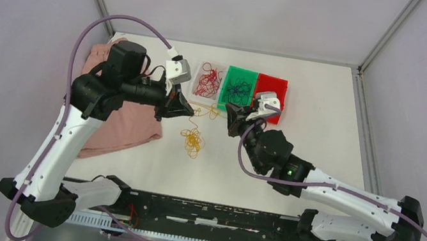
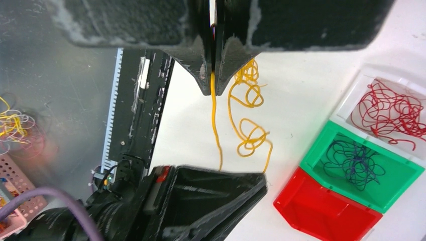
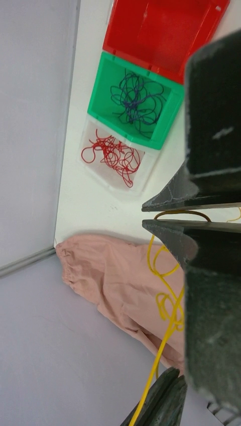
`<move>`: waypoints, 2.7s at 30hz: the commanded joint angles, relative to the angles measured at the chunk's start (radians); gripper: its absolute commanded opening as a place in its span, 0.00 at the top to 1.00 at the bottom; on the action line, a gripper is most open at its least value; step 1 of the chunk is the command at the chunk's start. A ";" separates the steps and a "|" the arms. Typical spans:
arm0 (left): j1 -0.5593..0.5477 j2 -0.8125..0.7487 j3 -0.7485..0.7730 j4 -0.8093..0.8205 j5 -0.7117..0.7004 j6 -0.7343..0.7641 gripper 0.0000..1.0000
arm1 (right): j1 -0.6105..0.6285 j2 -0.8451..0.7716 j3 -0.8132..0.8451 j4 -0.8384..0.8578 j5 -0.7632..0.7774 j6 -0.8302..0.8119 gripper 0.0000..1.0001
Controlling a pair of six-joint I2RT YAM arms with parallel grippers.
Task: Untangle the cables
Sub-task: Untie the cable.
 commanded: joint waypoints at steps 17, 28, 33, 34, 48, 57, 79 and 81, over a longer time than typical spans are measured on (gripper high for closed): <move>-0.003 -0.028 0.013 0.124 -0.268 0.056 0.97 | 0.011 -0.152 0.019 -0.075 -0.270 0.069 0.42; -0.004 -0.021 0.001 0.129 -0.257 -0.034 0.97 | 0.078 0.005 0.146 0.068 -0.347 -0.036 0.35; -0.004 -0.024 -0.002 0.119 -0.239 -0.031 0.97 | 0.081 0.049 0.183 0.056 -0.281 -0.080 0.37; -0.004 -0.024 0.000 0.115 -0.232 -0.032 0.97 | 0.081 0.056 0.185 0.054 -0.264 -0.093 0.38; -0.004 -0.027 0.025 0.069 -0.123 -0.023 0.97 | 0.085 0.130 0.225 0.076 -0.101 -0.233 0.47; -0.005 -0.023 0.043 0.063 -0.102 -0.028 0.97 | 0.086 0.148 0.235 0.082 -0.025 -0.330 0.51; -0.004 -0.003 0.154 -0.002 0.032 -0.018 0.97 | 0.106 0.317 0.219 0.354 0.159 -0.367 0.44; -0.005 -0.001 0.178 -0.014 0.057 -0.017 0.97 | 0.103 0.327 0.194 0.376 0.195 -0.372 0.44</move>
